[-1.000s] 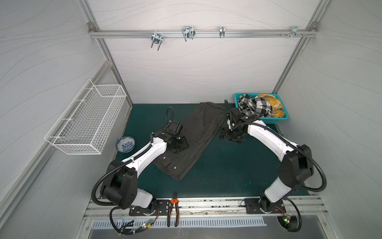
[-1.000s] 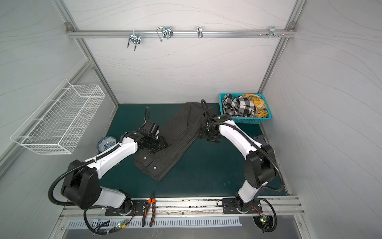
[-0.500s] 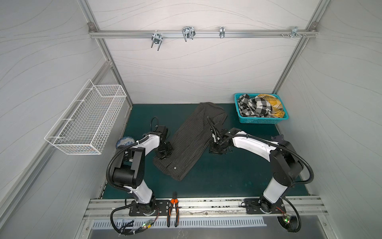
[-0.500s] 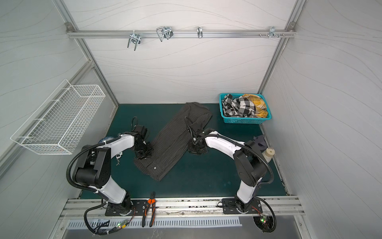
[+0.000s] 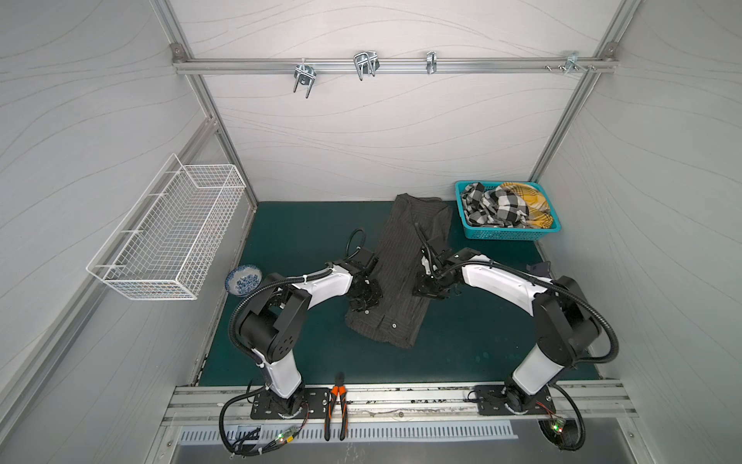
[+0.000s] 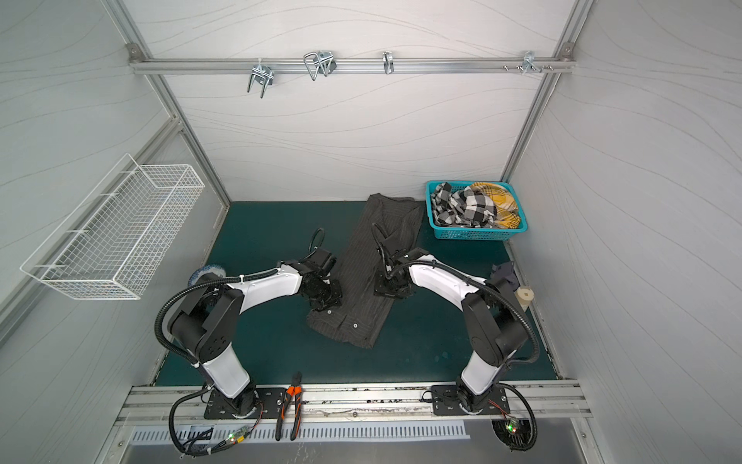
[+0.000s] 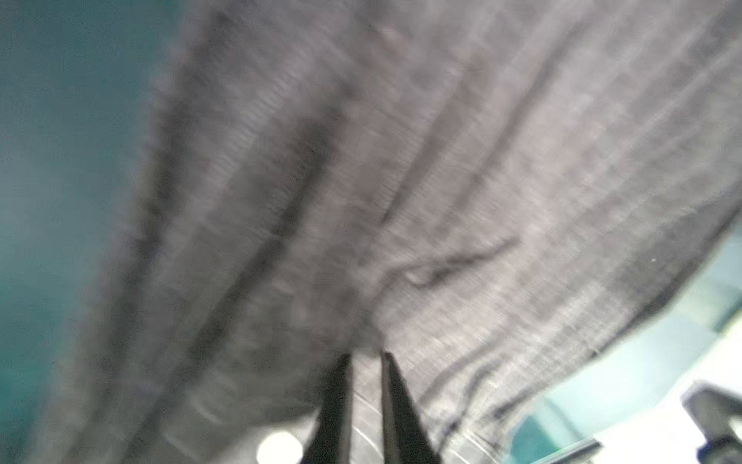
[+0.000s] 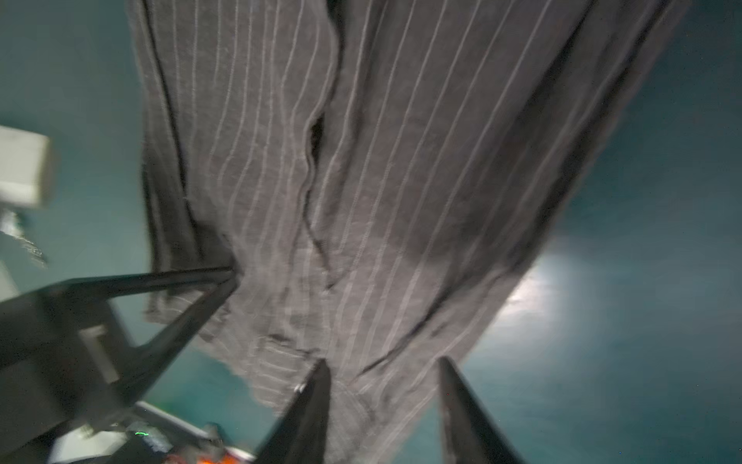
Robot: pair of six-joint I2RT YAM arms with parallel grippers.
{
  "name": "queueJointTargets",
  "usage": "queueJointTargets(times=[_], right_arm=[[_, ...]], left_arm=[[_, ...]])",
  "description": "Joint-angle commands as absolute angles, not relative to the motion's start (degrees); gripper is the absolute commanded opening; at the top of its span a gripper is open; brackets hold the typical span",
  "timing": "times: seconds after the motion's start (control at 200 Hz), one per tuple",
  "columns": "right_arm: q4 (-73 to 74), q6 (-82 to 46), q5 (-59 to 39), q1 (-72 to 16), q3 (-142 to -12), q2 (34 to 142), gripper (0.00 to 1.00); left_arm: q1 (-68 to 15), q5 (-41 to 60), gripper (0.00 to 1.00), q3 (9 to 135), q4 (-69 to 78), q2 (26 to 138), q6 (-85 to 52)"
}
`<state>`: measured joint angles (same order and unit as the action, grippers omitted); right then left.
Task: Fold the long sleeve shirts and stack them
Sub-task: 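Hold both long sides with both grippers and straighten the shirt strip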
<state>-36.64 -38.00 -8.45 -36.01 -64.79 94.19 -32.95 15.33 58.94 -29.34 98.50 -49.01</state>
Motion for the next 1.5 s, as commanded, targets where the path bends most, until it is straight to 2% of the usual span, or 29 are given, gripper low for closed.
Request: queueJointTargets(times=[0.0, 0.13, 0.22, 0.33, 0.42, 0.5, 0.555, 0.86, 1.081, 1.161, 1.226, 1.301, 1.361, 1.496], right_arm=[[-40.85, -34.65, -9.74, -32.58, -63.86, 91.61, 0.60], [-41.48, -32.27, -12.79, -28.98, -63.33, 92.33, 0.61], [-42.21, -31.14, -12.26, -28.83, -64.58, 93.45, 0.60], [-43.18, -31.14, -12.35, -28.66, -68.14, 97.74, 0.56], [-43.35, -30.69, -12.65, -28.56, -71.65, 102.72, 0.45], [-42.88, -30.34, -14.05, -28.61, -74.13, 107.00, 0.28], [-42.16, -30.59, -14.88, -28.65, -74.90, 108.98, 0.23], [-42.10, -29.87, -13.93, -28.61, -75.99, 114.06, 0.19], [-45.65, -27.40, -12.07, -27.04, -80.57, 116.13, 0.17], [-48.33, -26.49, -9.55, -26.39, -81.72, 115.00, 0.17], [-50.69, -25.93, -7.05, -26.01, -81.69, 112.52, 0.19], [-53.17, -25.15, -3.38, -26.02, -81.25, 109.06, 0.28], [-54.03, -25.30, -2.09, -26.02, -80.13, 105.85, 0.33], [-52.61, -28.28, -4.74, -27.23, -75.45, 98.96, 0.35]], left_arm=[[-33.51, 12.51, 0.29, 64.04, -34.66, 91.73, -50.84], [-31.60, 6.52, 0.42, 68.70, -39.37, 86.78, -45.57], [-28.56, 8.12, 0.46, 71.40, -39.15, 89.03, -40.87], [-25.98, 8.37, 0.35, 75.88, -44.73, 96.23, -36.88], [-25.15, 9.17, 0.25, 71.93, -42.15, 97.40, -37.87], [-24.98, 10.99, 0.19, 66.31, -38.38, 97.03, -39.72], [-24.96, 12.30, 0.16, 63.03, -36.44, 97.40, -40.16], [-25.75, 21.14, 0.11, 48.45, -26.21, 98.12, -45.97], [-35.66, 20.73, 0.14, 46.01, -25.54, 92.34, -50.41], [-37.26, 18.25, 0.13, 47.31, -29.32, 90.26, -50.34], [-37.20, 14.32, 0.17, 48.37, -33.73, 86.48, -49.91], [-36.80, 8.57, 0.36, 51.34, -38.59, 81.94, -48.64], [-35.46, 6.15, 0.43, 54.27, -39.80, 80.52, -46.81], [-28.98, 10.53, 0.46, 63.89, -39.49, 86.83, -41.16]])
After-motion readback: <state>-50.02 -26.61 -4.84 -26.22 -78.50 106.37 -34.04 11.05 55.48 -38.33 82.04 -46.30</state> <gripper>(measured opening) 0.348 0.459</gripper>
